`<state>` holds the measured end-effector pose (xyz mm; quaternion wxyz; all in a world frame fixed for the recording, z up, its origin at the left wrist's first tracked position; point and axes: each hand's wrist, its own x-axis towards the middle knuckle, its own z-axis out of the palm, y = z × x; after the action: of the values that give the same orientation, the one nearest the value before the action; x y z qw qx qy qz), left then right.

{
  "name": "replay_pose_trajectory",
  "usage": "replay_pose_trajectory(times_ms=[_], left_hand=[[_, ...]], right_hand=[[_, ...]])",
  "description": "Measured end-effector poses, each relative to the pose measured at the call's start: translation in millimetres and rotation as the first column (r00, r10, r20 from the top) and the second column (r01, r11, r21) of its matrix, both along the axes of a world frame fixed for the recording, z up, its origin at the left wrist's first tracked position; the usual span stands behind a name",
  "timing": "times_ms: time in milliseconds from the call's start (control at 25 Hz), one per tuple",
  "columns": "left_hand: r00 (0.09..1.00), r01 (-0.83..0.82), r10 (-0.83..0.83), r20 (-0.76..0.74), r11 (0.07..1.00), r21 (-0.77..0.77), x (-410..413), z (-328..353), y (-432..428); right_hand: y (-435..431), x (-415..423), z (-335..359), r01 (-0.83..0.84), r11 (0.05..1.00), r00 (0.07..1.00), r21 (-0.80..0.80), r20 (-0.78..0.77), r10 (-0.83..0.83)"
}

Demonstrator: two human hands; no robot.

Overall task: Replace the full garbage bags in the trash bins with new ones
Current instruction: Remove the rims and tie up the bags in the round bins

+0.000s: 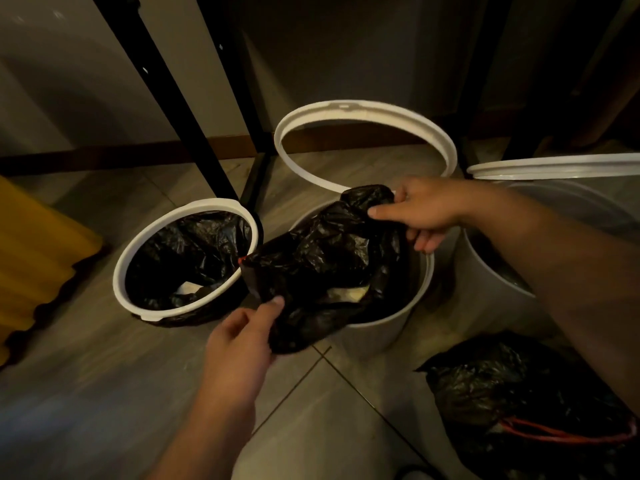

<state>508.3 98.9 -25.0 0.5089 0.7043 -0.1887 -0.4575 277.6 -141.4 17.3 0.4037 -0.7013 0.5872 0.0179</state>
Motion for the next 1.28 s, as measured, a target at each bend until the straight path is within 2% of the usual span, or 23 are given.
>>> replay_pose_trajectory(times_ms=[40,120,200,280,320,440,520,640,760,920,1000,1160,1280], left_hand=[[0.997,0.044,-0.046,0.061,0.999,0.027,4,4,-6],[0.998,0.023,-0.022,0.065,1.000,0.000,13,13,-23],[0.997,-0.047,0.047,0.062,0.999,-0.006,22,16,-44],[0.991,-0.090,0.091,0.102,0.996,-0.008,26,15,-61],[0.991,-0.088,0.088,0.101,0.996,-0.006,27,14,-66],[0.999,0.031,-0.032,0.015,0.999,0.040,32,14,-71],[0.996,0.068,-0.073,0.058,0.994,0.080,32,17,-72],[0.978,0.004,-0.019,0.210,0.997,0.072,30,16,-72],[0.973,-0.050,0.045,0.227,0.999,0.014,34,18,-65],[0.993,-0.062,0.065,0.103,0.998,-0.031,44,34,-48],[0.997,-0.067,0.069,0.044,0.997,-0.048,48,41,-42],[0.973,-0.095,0.038,-0.228,0.964,-0.247,47,56,-39],[0.940,-0.035,-0.097,-0.327,0.926,-0.376,37,62,-36]], right_hand=[[6,2,-3,-0.025,0.993,0.999,0.112,0.049,0.019],[15,6,-12,-0.130,0.970,0.986,0.204,0.125,0.106],[17,11,-19,-0.181,0.967,0.971,0.179,0.191,0.146],[9,15,-21,-0.119,0.986,0.963,0.116,0.255,0.086],[5,16,-20,-0.093,0.991,0.968,0.101,0.240,0.066],[7,20,-24,-0.138,0.979,0.989,0.150,-0.040,0.145],[16,27,-34,-0.186,0.957,0.976,0.221,-0.074,0.206],[18,31,-42,-0.228,0.966,0.974,0.121,0.028,0.226],[10,28,-34,-0.195,0.981,0.966,0.014,0.177,0.190],[15,26,-27,-0.136,0.986,0.885,0.100,0.459,0.076],[17,24,-25,-0.153,0.975,0.835,0.160,0.548,0.042],[16,23,-14,-0.107,0.955,0.784,0.276,0.614,-0.090],[17,25,-9,-0.101,0.941,0.751,0.323,0.645,-0.141]])
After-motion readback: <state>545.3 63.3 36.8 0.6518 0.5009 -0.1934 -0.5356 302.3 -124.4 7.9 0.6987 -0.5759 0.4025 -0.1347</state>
